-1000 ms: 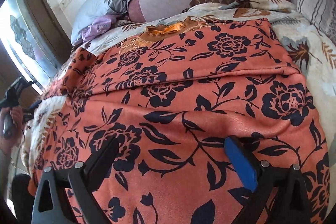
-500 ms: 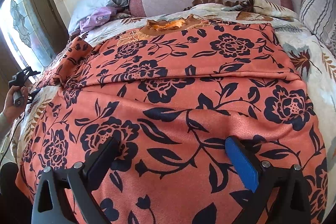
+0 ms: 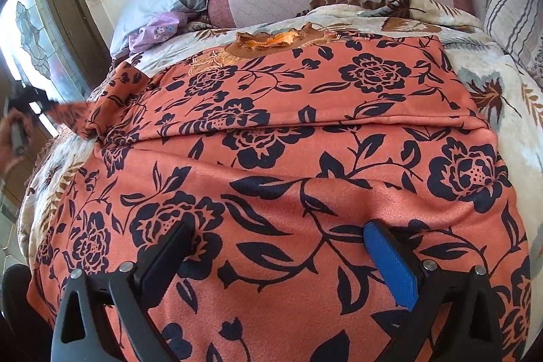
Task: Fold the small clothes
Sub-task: 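Grasp the other sleeve with the left tool, then lift the sleeve and fold it across the shirt body with the left tool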
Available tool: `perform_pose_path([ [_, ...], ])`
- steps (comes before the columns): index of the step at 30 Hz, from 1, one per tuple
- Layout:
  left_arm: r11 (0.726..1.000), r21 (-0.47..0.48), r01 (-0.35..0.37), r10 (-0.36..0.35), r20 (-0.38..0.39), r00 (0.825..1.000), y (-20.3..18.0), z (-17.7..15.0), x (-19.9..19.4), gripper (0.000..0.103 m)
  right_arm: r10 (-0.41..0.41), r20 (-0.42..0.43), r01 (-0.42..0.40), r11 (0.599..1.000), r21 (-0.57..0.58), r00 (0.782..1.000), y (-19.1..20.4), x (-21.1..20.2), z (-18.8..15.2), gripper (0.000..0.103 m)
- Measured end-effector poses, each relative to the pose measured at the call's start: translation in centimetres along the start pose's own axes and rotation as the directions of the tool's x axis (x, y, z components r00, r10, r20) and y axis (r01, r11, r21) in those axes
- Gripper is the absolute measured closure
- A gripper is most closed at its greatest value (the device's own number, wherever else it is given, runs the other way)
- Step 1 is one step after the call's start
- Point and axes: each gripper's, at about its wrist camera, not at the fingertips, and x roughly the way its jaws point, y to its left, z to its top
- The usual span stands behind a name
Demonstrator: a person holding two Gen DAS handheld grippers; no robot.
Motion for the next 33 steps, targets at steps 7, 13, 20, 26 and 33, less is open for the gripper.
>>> perform_pose_path([
  [7,0.844,0.376,0.383,-0.392,-0.057,0.918,-21.0,-6.4,-10.0,0.097,0.000,-0.005,0.000,1.000,-0.003,1.000,0.1,0.0,0.1,0.001],
  [13,0.703,0.457,0.545,-0.367,-0.423,0.828,-30.1,-20.5,-7.1,0.030,0.047,0.011,-0.048,0.997,0.059,0.999,-0.8,-0.6,0.0,0.001],
  [20,0.821,0.427,0.378,-0.192,-0.417,0.888,-22.3,-23.2,-3.1,0.029,0.210,0.082,-0.224,0.929,0.293,0.974,-4.4,-3.1,0.5,0.001],
  [26,0.952,0.248,0.180,-0.116,-0.252,0.961,-11.9,-19.2,-1.0,0.029,0.250,0.230,-0.328,0.845,0.423,0.941,-7.6,-6.5,2.5,0.001],
  [33,0.997,-0.041,0.067,-0.077,-0.337,0.938,-4.5,-20.6,3.9,0.029,0.123,0.072,-0.142,0.902,0.409,0.990,-8.6,-1.8,9.5,0.012],
])
